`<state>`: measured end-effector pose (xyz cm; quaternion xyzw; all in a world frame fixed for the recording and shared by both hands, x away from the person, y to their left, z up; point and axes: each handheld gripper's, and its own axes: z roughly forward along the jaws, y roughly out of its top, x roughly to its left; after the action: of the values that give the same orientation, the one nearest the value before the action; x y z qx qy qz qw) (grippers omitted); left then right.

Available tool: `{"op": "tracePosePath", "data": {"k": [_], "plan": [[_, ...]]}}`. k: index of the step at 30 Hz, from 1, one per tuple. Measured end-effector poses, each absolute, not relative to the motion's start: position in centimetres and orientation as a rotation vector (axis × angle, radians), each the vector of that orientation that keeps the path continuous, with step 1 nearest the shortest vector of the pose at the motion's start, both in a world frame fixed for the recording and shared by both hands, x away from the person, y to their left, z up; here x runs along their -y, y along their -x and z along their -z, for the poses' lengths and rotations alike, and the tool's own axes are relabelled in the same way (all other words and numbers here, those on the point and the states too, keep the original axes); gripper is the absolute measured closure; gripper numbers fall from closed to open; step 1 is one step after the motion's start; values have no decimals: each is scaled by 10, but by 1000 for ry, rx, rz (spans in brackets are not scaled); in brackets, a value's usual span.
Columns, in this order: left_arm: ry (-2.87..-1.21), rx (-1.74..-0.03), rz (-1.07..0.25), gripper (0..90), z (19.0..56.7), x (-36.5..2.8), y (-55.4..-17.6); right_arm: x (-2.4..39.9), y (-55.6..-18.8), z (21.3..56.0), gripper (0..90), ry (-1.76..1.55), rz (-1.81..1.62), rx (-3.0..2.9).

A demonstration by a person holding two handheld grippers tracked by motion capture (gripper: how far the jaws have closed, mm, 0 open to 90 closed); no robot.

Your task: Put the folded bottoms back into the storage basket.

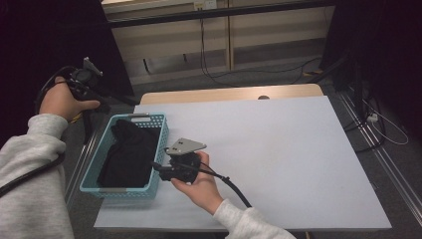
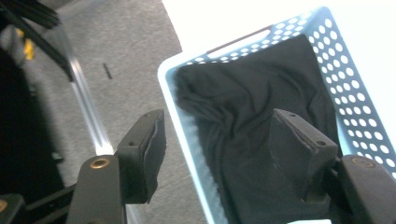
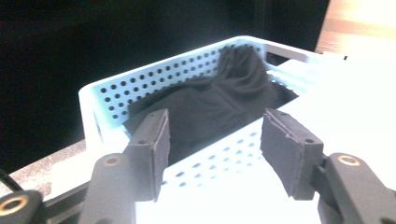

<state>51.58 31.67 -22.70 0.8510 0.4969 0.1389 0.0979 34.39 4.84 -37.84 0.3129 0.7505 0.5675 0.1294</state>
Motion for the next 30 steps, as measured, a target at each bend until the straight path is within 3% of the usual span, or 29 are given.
{"op": "tracePosePath", "data": {"k": [13,23,30], "plan": [[-2544,-1351,-292,295,285,-305,-507,24,-348,384,271,-999,-1623,-2130],[-2503,-1294,-295,304,311,-303,-499,59,-348,394,170,-970,-1519,-2150],[-2462,-1289,-271,324,324,-304,-493,74,-348,404,155,-955,-1449,-2209]]}}
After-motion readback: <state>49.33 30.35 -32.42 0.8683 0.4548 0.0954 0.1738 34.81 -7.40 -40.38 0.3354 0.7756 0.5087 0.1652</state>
